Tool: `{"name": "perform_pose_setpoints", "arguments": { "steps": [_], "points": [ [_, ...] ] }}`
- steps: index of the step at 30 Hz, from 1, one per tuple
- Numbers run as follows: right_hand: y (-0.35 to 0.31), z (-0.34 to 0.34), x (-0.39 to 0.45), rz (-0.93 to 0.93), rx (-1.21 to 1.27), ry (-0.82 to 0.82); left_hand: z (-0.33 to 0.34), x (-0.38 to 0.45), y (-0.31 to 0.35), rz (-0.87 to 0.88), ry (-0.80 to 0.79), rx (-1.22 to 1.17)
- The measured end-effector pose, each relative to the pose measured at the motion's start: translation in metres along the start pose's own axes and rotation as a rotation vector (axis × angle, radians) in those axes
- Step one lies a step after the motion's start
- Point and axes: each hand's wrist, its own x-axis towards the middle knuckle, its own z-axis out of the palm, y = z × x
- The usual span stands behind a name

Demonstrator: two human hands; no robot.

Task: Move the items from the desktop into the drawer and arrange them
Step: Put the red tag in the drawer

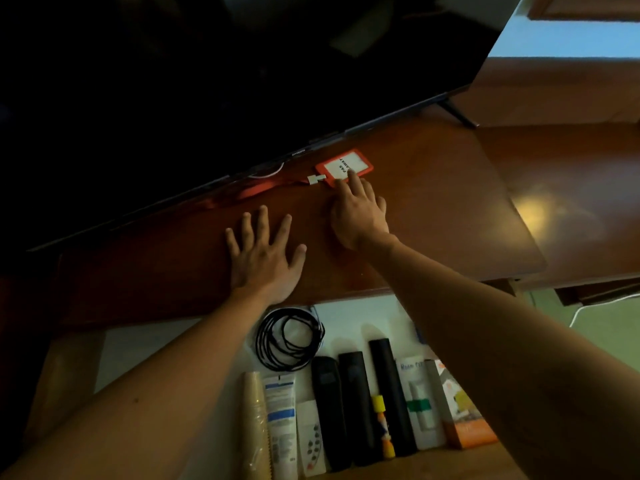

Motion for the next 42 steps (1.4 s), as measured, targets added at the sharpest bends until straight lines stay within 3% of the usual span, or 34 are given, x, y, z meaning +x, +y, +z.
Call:
{"name": "perform_pose_setpoints", "arguments": {
  "steps": [7, 15, 19, 23, 26, 31, 38, 42],
  "points": [
    [0.011, 0.002, 0.030, -0.015, -0.126, -0.115, 0.002, 0.000, -0.001, -0.001, 0.025, -0.018],
    [0.009, -0.006, -0.014, -0.092, -0.252, 0.033, 0.002, 0.001, -0.002, -0.022, 0.043, -0.028],
    [0.018, -0.015, -0.022, -0.129, -0.166, -0.025, 0.001, 0.000, -0.004, -0.054, 0.143, -0.178],
    [0.020, -0.018, -0.030, 0.033, -0.058, -0.147, 0.002, -0.005, -0.007, -0.009, 0.296, -0.420],
    [0.019, -0.025, -0.041, 0.083, -0.115, -0.156, 0.002, -0.016, -0.010, -0.009, 0.363, -0.613],
    [0.009, -0.030, -0.070, 0.100, -0.096, -0.182, -0.016, -0.037, -0.008, -0.006, 0.160, -0.628],
    [-0.016, -0.041, -0.104, 0.090, 0.421, -0.383, -0.038, -0.044, -0.009, 0.145, -0.073, -0.561],
    [-0.023, -0.062, -0.125, 0.245, 1.018, -0.570, -0.048, -0.051, -0.006, 0.141, -0.035, -0.467]
  ]
}}
